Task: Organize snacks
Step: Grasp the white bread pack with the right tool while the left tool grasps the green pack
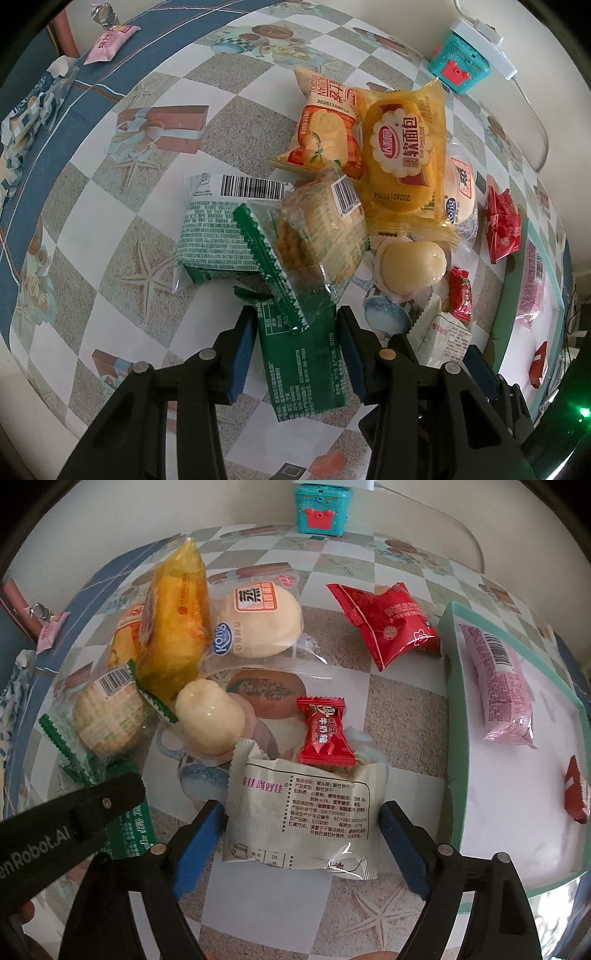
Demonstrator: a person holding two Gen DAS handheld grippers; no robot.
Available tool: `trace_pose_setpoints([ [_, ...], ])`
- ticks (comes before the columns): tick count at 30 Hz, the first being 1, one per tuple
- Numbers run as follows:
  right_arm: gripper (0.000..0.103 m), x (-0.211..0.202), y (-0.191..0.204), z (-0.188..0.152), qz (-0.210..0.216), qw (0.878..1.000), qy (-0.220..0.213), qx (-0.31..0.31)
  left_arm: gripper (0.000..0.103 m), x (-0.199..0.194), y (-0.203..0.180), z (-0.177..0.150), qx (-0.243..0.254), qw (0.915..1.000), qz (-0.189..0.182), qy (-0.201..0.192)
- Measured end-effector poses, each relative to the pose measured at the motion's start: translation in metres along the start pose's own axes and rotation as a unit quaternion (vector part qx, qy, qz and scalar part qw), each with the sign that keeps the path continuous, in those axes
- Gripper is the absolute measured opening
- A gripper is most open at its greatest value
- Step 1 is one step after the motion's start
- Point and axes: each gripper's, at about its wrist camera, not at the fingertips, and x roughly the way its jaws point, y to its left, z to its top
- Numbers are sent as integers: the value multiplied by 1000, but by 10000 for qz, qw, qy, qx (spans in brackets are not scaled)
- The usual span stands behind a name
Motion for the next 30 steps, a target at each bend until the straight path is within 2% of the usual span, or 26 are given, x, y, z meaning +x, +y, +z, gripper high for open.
trace_pose_setpoints([
  [8, 87, 1, -10, -1, -4, 9999, 141, 85, 46, 1, -1, -1, 33, 10000, 45, -9],
  [15, 76, -4, -15, -1, 7, 9998, 183, 85, 44, 0, -5, -2, 80, 9999, 98, -19],
  [23, 74, -17, -25, 2, 188, 9991, 275, 259, 43, -4, -2, -1, 24, 10000, 57, -70],
  [30, 74, -35, -37, 11, 260, 9989, 184, 346, 43, -16, 3, -1, -8, 9998, 43, -175],
])
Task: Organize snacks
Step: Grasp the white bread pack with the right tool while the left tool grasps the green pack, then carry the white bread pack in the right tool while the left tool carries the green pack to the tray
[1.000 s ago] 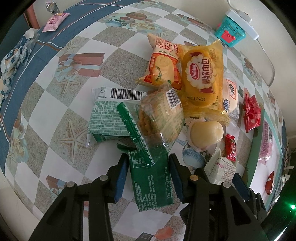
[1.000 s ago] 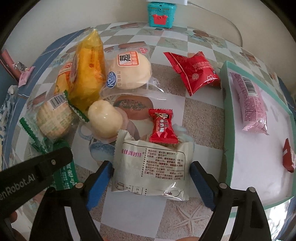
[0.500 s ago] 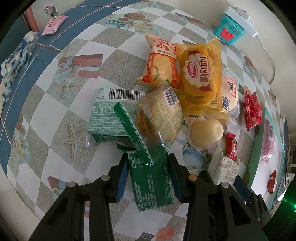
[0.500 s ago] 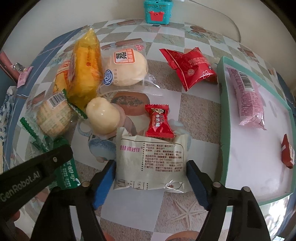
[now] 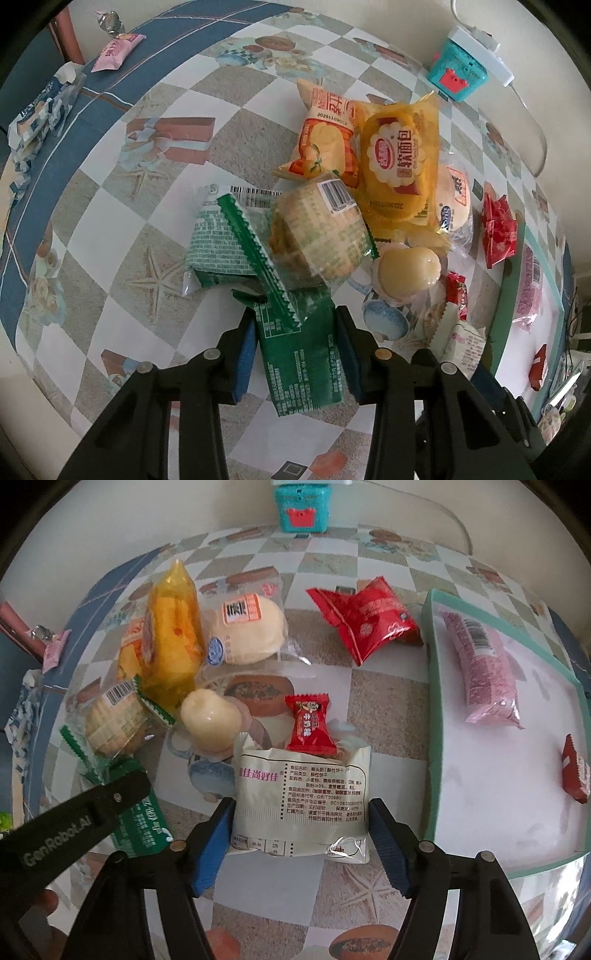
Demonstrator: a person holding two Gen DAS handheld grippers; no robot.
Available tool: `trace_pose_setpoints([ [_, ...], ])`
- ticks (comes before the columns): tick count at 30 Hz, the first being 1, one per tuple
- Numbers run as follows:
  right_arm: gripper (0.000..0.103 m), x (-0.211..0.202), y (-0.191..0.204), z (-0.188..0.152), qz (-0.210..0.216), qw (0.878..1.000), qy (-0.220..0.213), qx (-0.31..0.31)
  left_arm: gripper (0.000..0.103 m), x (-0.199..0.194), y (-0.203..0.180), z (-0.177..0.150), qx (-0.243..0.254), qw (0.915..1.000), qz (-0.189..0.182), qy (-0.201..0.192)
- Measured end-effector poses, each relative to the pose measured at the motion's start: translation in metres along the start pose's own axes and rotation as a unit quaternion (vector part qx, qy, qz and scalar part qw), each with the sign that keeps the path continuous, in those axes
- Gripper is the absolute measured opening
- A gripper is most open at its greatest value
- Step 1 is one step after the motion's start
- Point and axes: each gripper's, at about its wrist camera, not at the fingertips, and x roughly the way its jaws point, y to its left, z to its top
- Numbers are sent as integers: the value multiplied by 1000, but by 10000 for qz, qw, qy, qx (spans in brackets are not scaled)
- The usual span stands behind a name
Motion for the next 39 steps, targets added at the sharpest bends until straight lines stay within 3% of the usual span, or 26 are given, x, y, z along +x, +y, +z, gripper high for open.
trace_pose_setpoints([
  [14, 74, -47, -15, 1, 25, 9985, -517, 159, 42, -38, 2, -1, 54, 9992, -35, -406],
  [29, 74, -70, -33, 4, 191, 9946, -866, 530, 42, -93, -13, -5, 137, 9911, -103, -1323],
  [33, 74, -71, -55, 6, 208, 9927, -878, 802, 42, -96, -28, -9, 321, 9900, -201, -1362],
  [39, 74, -69, -112, 3, -282, 9854, -815, 1466, 42, -98, -70, -19, 840, 9863, -199, -1408],
])
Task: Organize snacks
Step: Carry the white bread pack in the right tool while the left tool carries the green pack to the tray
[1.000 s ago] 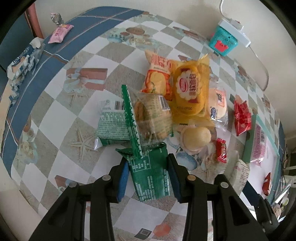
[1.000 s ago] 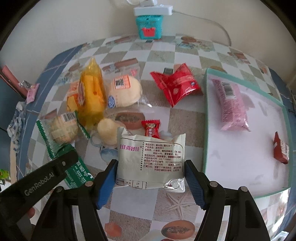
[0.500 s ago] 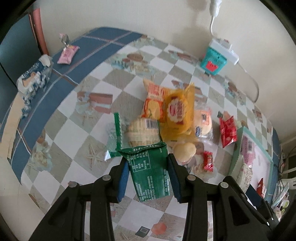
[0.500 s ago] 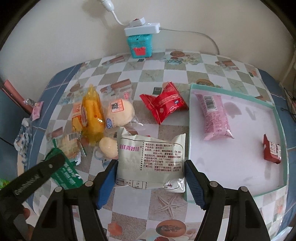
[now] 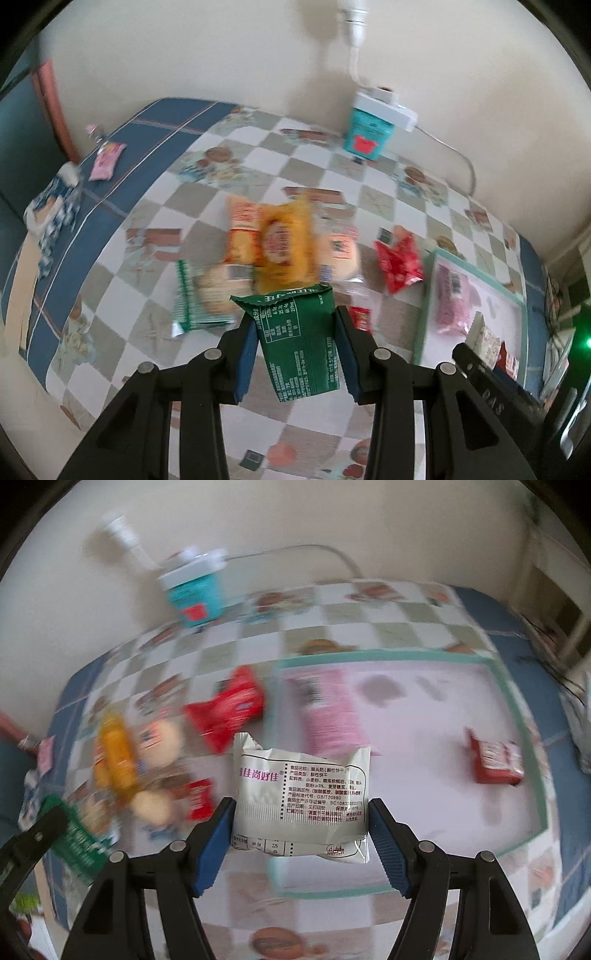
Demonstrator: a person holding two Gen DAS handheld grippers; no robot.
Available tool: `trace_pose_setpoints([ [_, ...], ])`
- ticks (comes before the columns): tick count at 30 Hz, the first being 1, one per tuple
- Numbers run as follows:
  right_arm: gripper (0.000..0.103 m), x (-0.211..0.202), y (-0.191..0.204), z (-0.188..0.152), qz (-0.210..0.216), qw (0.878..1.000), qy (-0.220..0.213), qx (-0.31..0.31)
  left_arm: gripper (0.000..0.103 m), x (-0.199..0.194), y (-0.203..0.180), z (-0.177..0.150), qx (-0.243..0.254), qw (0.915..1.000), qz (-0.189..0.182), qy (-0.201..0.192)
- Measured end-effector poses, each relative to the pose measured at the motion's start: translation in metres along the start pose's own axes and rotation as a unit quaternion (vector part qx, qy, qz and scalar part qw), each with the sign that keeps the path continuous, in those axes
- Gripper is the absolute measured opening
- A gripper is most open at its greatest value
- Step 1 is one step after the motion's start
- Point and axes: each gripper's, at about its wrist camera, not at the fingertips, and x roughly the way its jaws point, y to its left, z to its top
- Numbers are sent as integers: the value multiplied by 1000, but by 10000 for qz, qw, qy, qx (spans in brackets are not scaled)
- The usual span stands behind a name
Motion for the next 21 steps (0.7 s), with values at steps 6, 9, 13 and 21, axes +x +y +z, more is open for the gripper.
trace_pose_setpoints([
  [6, 74, 3, -66, 3, -559, 9957, 74, 739, 42, -8, -63, -12, 859, 9961, -177, -129],
  [9, 74, -1, -98, 2, -764, 9911, 80, 1083, 42, -11, -89, -19, 1174, 9926, -276, -152],
  [13, 74, -10, -128, 1, -949, 9852, -4, 1425, 42, -12, -118, -28, 1443, 9884, -463, -108],
  [21, 74, -26, -162, -1, -1019, 9734, -271, 2032, 42, -5, -166, -38, 1823, 9783, -962, -205],
])
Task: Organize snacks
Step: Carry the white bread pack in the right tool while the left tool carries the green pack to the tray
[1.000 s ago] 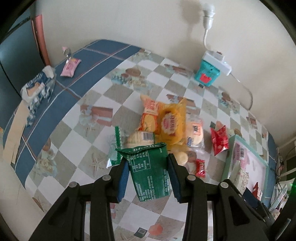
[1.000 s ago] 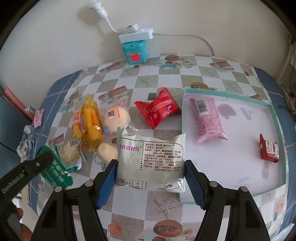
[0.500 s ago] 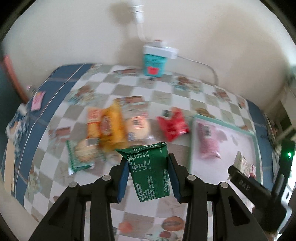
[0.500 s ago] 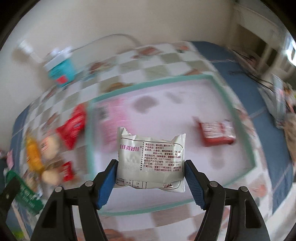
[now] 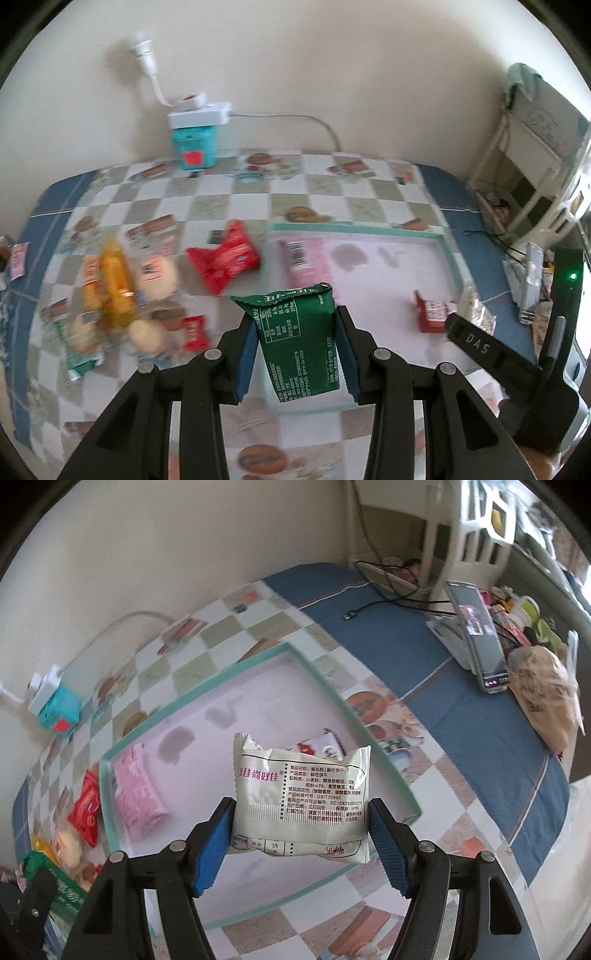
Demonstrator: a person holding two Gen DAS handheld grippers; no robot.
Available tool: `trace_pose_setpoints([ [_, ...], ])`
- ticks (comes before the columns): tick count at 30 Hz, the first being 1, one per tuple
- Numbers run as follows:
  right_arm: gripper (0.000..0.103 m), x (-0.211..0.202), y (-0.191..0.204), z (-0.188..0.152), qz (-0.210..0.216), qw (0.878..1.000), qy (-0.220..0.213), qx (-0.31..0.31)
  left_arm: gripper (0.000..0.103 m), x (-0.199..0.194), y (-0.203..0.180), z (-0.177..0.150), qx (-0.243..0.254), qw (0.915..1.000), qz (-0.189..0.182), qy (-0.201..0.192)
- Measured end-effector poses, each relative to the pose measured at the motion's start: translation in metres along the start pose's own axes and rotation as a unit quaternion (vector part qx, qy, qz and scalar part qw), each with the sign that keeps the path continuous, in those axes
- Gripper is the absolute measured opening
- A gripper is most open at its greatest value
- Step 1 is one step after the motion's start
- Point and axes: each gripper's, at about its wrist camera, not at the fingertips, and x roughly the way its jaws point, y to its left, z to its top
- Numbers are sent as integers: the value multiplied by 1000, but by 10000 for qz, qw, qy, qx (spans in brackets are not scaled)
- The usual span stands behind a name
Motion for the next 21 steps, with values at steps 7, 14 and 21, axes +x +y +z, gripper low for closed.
trace_pose_setpoints([
  [7, 75, 16, -4, 0, -31, 9997, 228, 36, 42, 41, -13, 1, 39, 9995, -159, 276],
  [14, 76, 42, 3, -12, 77, 9971, 745, -112, 42, 76, -3, -11, -301, 9944, -279, 974],
  [21, 83, 44, 7, -15, 53, 9965, 802, -215, 72, 73, 2, -8, -399, 9944, -282, 939],
])
